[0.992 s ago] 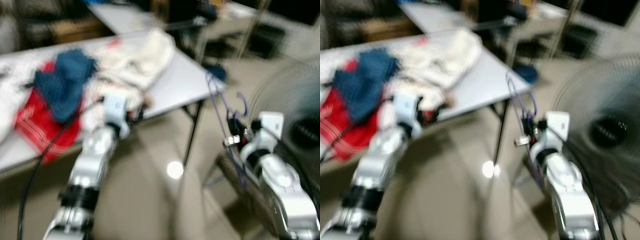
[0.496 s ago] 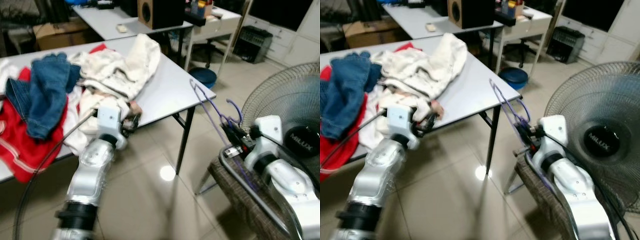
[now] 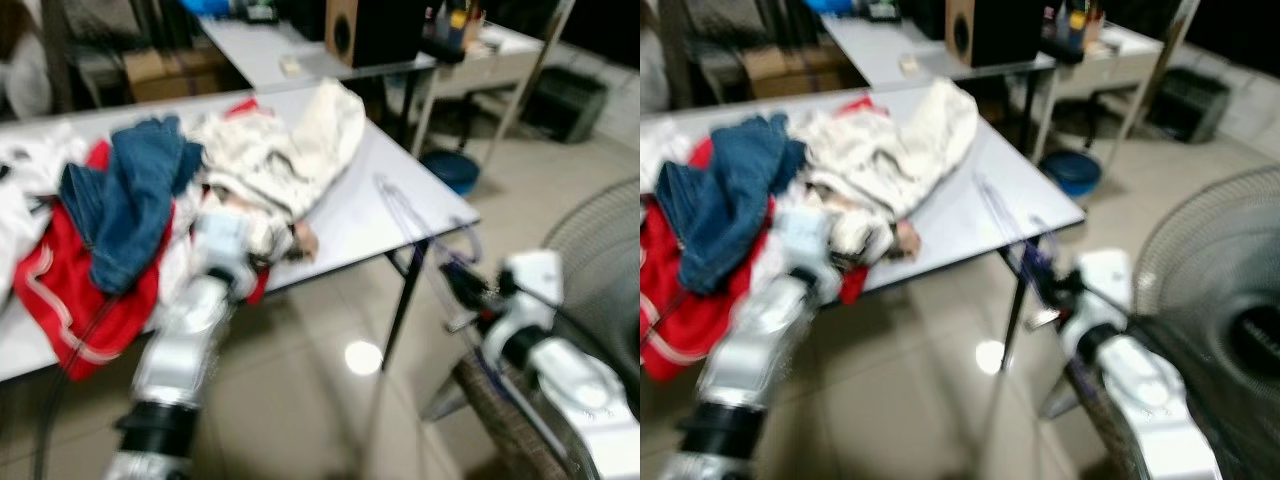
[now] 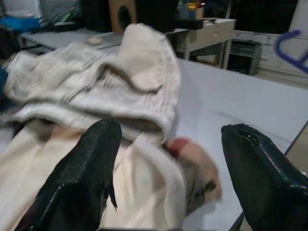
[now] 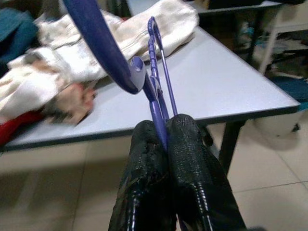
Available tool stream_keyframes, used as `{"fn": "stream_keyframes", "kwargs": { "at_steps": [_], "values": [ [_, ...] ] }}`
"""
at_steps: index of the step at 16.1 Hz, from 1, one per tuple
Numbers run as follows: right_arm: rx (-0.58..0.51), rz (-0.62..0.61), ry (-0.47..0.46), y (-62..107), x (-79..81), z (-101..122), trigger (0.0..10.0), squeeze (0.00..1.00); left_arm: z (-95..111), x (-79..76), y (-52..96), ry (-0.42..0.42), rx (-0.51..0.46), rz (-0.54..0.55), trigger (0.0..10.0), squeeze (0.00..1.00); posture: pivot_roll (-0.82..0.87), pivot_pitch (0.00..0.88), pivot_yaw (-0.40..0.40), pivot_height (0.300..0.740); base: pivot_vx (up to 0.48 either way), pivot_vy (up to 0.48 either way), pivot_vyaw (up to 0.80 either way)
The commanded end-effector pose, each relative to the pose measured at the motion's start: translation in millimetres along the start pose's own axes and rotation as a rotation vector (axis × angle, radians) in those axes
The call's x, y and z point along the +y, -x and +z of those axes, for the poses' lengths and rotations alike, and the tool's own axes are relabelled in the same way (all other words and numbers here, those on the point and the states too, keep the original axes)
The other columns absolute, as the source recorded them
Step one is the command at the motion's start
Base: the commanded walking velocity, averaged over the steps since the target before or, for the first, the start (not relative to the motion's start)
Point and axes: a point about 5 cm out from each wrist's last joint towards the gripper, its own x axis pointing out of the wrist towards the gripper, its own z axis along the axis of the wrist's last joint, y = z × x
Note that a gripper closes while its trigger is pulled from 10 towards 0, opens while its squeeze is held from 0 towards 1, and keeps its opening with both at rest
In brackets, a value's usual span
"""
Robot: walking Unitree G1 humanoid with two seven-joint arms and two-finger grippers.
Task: Hang hanger
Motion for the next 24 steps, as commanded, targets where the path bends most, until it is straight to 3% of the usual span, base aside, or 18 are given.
{"fn": "stream_keyframes", "kwargs": {
  "at_steps": [1,3,4,5,6,8,12,15,16,18,20,24],
  "values": [
    [-0.02,-0.011,0.002,1.3,-0.7,3.2,10.0,0.0,0.0,10.3,1.3,-0.005,0.009,0.008,10.0,0.25,-0.18,0.0,-0.011,0.74,0.266,0.0,0.0],
    [-0.016,-0.022,-0.008,3.1,2.2,0.1,10.0,0.0,-7.0,9.2,5.3,-0.108,0.058,-0.103,10.0,0.16,-0.17,0.0,-0.003,0.74,0.0,0.0,0.0],
    [-0.015,-0.023,-0.01,3.0,2.6,-0.3,10.0,0.0,-6.6,8.5,6.1,-0.122,0.049,-0.132,10.0,0.16,-0.17,0.0,-0.001,0.74,0.0,0.0,0.0],
    [-0.009,-0.028,-0.012,1.9,2.0,-3.3,10.0,0.0,-9.4,4.2,8.5,-0.121,0.068,-0.235,10.0,0.06,-0.16,0.0,0.008,0.74,0.0,0.0,0.0],
    [-0.005,-0.031,-0.013,1.3,1.8,-4.5,10.0,0.0,-10.8,2.5,9.5,-0.106,0.08,-0.27,10.0,0.01,-0.16,0.0,0.009,0.74,0.0,0.0,0.0],
    [-0.001,-0.03,-0.008,-2.3,2.6,-6.7,10.0,0.0,-15.1,2.4,12.7,-0.164,0.122,-0.359,10.0,0.0,-0.14,0.0,0.026,0.74,0.0,0.0,0.0],
    [-0.013,-0.037,-0.018,-7.3,6.3,-6.6,10.0,0.0,-19.3,12.9,12.0,-0.243,0.165,-0.4,10.0,0.0,-0.13,0.0,0.035,0.74,0.0,0.0,0.0],
    [-0.019,-0.028,-0.01,-12.7,8.3,-6.7,10.0,0.0,-29.1,21.8,2.3,-0.317,0.242,-0.364,10.0,0.0,-0.12,0.0,0.028,0.74,0.0,0.0,0.0],
    [-0.02,-0.023,-0.007,-13.4,9.8,-7.0,10.0,0.0,-31.1,24.0,1.4,-0.327,0.254,-0.356,4.9,0.0,-0.12,0.0,0.029,0.74,0.0,0.0,0.0],
    [-0.024,-0.021,-0.013,-13.5,12.1,-7.2,10.0,0.0,-30.4,25.5,1.3,-0.294,0.244,-0.355,0.0,0.0,-0.12,0.0,0.031,0.74,0.0,0.0,0.0],
    [-0.024,-0.017,-0.022,-13.4,15.0,-8.5,10.0,0.0,-23.5,26.7,0.2,-0.159,0.189,-0.341,0.0,0.0,-0.12,0.0,0.035,0.74,0.0,0.0,0.0],
    [-0.028,-0.012,-0.022,-15.6,16.1,-9.2,10.0,0.0,-28.4,31.6,-0.1,-0.176,0.229,-0.351,0.0,0.0,-0.12,0.0,0.039,0.74,0.0,0.0,0.0]
  ]
}}
